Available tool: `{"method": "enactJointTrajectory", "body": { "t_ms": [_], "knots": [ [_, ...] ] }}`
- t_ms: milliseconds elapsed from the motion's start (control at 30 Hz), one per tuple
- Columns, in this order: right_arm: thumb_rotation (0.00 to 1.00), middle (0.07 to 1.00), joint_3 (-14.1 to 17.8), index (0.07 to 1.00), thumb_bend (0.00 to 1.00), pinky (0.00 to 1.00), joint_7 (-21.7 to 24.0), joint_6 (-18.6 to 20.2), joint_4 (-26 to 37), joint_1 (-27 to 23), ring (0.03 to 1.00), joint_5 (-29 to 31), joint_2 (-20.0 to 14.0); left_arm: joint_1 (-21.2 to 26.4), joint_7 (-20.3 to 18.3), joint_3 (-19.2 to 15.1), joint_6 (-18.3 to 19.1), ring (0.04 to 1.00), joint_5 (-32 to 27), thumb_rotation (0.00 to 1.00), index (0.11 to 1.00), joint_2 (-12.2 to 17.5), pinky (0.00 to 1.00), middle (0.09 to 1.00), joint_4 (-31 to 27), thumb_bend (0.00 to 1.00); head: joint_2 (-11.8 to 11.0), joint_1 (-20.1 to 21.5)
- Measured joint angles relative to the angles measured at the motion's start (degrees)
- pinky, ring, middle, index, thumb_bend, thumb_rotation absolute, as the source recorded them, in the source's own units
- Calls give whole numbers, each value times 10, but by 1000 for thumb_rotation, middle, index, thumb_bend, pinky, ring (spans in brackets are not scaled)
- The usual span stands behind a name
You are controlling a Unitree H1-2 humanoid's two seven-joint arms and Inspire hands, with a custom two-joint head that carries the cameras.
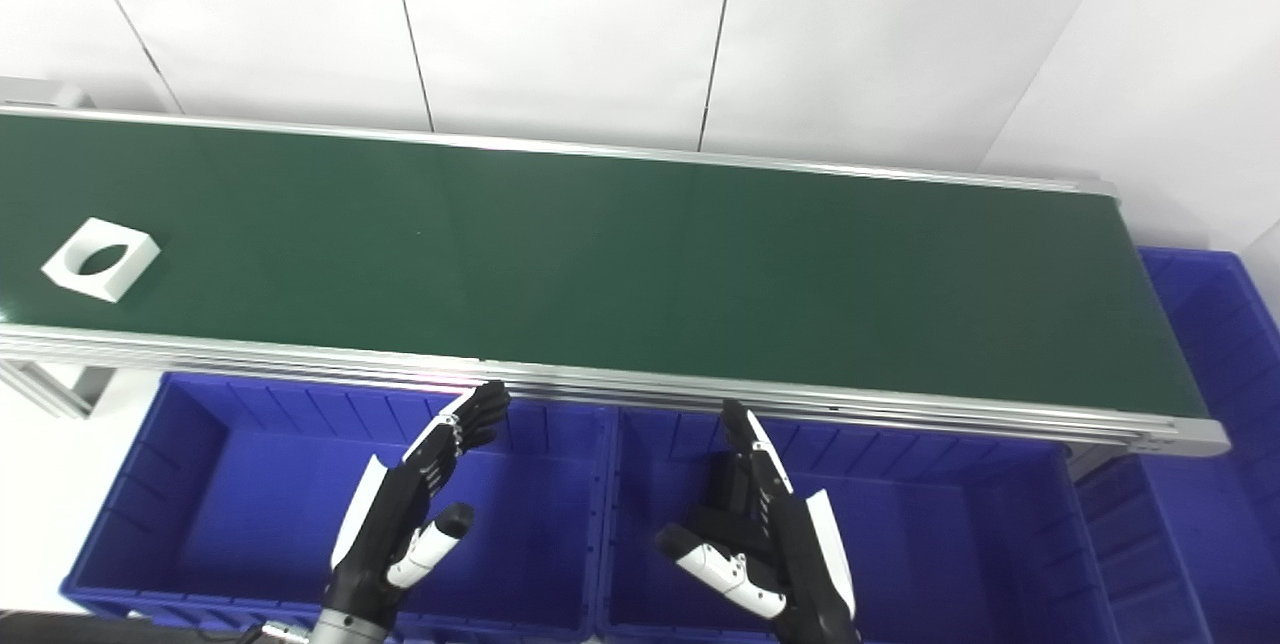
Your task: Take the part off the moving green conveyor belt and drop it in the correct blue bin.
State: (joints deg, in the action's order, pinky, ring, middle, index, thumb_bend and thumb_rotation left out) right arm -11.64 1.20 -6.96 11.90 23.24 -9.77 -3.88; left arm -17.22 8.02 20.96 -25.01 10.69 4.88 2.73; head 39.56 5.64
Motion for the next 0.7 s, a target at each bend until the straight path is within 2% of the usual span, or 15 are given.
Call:
{"method": "enactJointTrajectory", "body": {
  "t_ms": [67, 133, 167, 300, 500, 700],
  "knots": [
    [589, 940, 0, 954, 832, 941, 0, 0, 0, 0, 943, -1, 0, 0, 0, 0, 0, 869, 0, 897, 871, 0, 846, 874, 0, 773, -5, -21],
    [600, 947, 1, 963, 818, 944, 0, -2, -3, 0, 948, -1, -1, 0, 1, 2, 0, 867, 1, 888, 868, 0, 838, 872, 3, 772, -5, -21],
    [605, 952, 1, 967, 810, 949, 0, -8, -7, 0, 952, -1, -4, 0, 4, 4, 0, 864, 1, 877, 864, 0, 831, 869, 5, 775, -21, -62],
    [617, 968, 6, 978, 803, 956, 2, -25, -26, -1, 975, 10, -14, 4, 20, 22, 0, 846, 0, 822, 848, -3, 808, 854, 25, 820, -54, -118],
    [664, 992, 13, 987, 813, 925, 1, -53, -45, -5, 977, 10, -18, 13, 39, 35, 0, 832, 0, 794, 833, -6, 781, 841, 46, 830, -64, -126],
    [625, 978, 15, 993, 776, 959, 1, -58, -61, -12, 972, 13, -17, 26, 55, 48, 0, 825, -1, 758, 824, -4, 772, 833, 49, 826, -76, -127]
  ]
}}
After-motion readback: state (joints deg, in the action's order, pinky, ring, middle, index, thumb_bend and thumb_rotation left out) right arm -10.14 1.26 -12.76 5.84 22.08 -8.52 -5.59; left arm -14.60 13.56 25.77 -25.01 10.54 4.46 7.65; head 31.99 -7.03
